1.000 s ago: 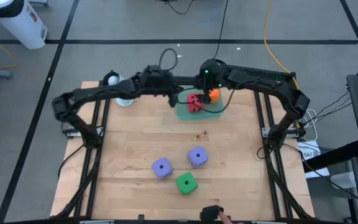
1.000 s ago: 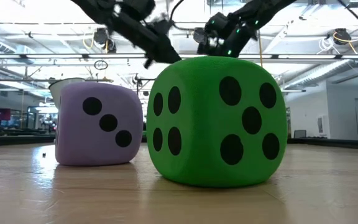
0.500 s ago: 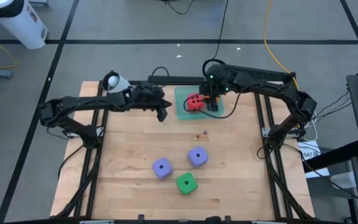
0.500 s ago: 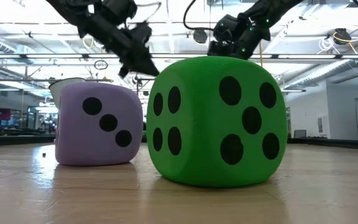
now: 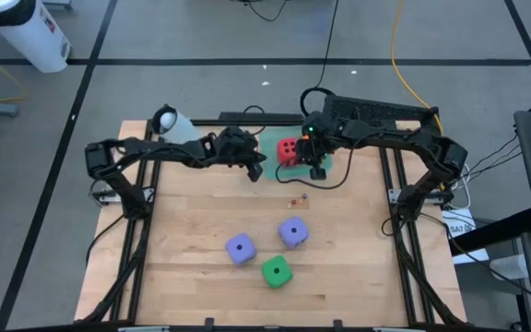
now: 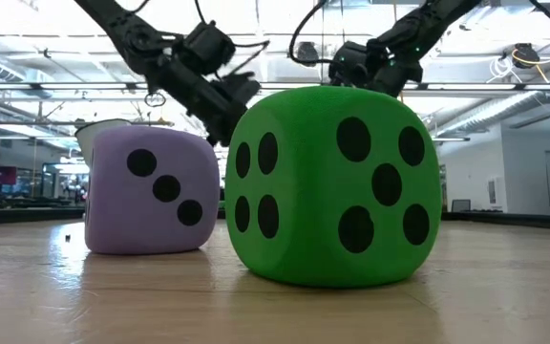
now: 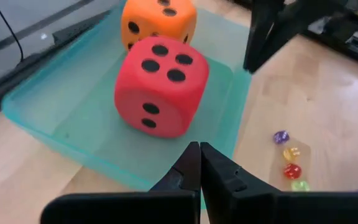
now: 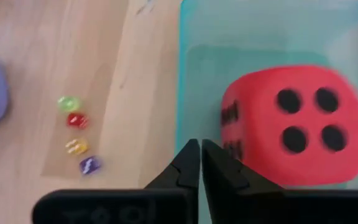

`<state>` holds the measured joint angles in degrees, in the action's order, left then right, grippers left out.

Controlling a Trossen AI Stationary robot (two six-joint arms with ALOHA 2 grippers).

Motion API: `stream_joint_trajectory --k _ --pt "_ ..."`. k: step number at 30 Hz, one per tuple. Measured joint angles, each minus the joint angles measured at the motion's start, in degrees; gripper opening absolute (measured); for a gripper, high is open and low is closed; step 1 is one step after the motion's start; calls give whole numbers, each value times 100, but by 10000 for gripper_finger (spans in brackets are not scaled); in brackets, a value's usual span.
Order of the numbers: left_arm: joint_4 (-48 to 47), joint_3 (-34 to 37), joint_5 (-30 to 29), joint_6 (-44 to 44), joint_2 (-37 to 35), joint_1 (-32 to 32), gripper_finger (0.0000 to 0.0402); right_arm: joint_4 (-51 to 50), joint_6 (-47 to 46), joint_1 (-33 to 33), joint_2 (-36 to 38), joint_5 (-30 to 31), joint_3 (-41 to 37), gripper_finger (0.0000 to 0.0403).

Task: Pick & Place Dice
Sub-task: Put the big red dice into the transparent blue bin

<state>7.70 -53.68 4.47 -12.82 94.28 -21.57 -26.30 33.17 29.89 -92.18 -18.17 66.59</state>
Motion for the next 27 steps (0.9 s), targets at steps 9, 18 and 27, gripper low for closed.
stream_joint_trajectory --k 9,18,27 --pt "-24 -420 58 8 569 -17 5 671 215 11 9 6 -370 1" --pt "3 -506 44 13 741 46 4 1060 246 15 1 22 -516 1" --pt "55 -506 53 -110 741 190 4 1517 203 219 -607 633 -521 0"
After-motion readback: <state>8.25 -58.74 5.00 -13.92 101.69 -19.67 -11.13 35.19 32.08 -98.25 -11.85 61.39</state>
